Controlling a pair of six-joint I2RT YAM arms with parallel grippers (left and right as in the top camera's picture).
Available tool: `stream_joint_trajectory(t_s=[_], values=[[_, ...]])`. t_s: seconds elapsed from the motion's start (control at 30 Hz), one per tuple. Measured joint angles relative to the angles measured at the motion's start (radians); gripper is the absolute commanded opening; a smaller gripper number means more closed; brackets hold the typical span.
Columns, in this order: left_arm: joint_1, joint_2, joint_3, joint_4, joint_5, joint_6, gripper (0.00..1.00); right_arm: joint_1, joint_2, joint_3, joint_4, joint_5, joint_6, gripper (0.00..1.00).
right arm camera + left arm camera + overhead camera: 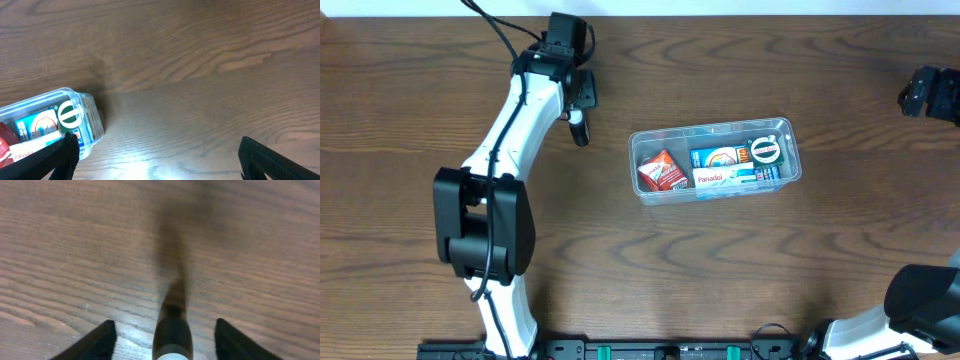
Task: Pack container
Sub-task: 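Move the left gripper over the dark bottle with white cap, then lower the left gripper and grasp the bottle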
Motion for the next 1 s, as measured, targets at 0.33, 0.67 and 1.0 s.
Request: stream_joint_trajectory(t_s=[0.33, 0.67, 1.0], values=[[0.000, 0.002, 0.000, -0.013, 0.034, -0.003, 0.61, 0.000, 0.000, 0.000, 0.000, 0.000, 0.000, 0.99], [0.000, 0.033, 0.000, -0.016, 0.048, -0.007, 0.52, 0.000, 0.000, 0.000, 0.000, 0.000, 0.000, 0.99], [0.000, 0.034, 0.000, -0.053, 0.052, -0.007, 0.51, 0.000, 0.000, 0.000, 0.000, 0.000, 0.000, 0.99]])
